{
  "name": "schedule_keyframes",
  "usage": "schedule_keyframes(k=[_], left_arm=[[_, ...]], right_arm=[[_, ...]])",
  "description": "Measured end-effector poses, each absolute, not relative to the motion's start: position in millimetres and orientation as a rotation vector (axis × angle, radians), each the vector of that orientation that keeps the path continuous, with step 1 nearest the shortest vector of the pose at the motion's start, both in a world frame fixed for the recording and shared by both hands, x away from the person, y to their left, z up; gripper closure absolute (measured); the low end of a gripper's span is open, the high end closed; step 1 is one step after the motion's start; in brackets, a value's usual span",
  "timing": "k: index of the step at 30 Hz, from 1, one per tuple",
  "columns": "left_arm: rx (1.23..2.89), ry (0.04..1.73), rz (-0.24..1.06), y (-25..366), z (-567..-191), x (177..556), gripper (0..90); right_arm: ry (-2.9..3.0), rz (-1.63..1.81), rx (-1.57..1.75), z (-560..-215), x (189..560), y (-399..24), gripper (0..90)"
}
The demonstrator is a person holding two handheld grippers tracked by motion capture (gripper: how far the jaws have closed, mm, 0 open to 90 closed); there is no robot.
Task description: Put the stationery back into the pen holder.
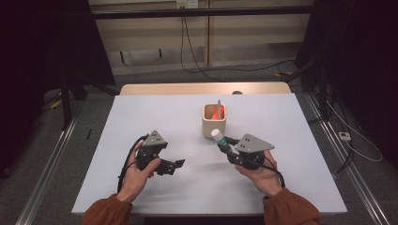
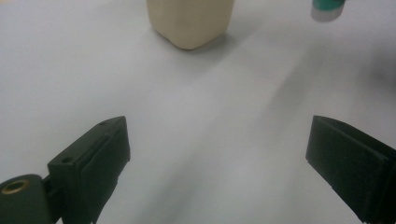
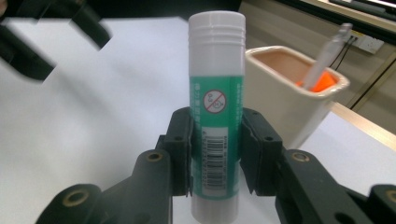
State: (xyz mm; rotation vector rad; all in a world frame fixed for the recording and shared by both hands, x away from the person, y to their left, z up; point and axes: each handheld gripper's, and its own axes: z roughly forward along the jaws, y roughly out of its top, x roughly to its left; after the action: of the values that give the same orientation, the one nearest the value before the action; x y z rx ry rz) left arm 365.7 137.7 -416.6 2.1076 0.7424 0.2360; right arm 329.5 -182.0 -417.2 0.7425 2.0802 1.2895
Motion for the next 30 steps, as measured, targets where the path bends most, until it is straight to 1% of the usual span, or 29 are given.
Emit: schedule_keyframes(k=[2, 10, 21, 26, 29, 30], left_arm=[[2.107, 0.745, 0.271, 144, -419, 363, 6.3], [2.043, 0.797, 0.332, 169, -429, 351, 6.1], [1.967, 0.858, 0.348, 201, -437, 330, 6.1], [1.964, 0.864, 0.383, 209, -440, 321, 6.1], [1.961, 0.887, 0.438, 210, -443, 319, 5.5], [1.941, 0.889, 0.414, 210, -443, 319, 5.5]], right_arm=[[2.054, 1.326, 0.789, -415, 336, -187, 67.4], [1.914, 1.476, 0.93, -402, 359, -198, 67.4], [1.786, 1.557, 0.996, -383, 395, -194, 67.4], [1.748, 1.58, 1.014, -383, 410, -189, 67.4], [1.735, 1.581, 1.043, -386, 416, -187, 67.3], [1.739, 1.569, 1.047, -388, 419, -186, 67.3]])
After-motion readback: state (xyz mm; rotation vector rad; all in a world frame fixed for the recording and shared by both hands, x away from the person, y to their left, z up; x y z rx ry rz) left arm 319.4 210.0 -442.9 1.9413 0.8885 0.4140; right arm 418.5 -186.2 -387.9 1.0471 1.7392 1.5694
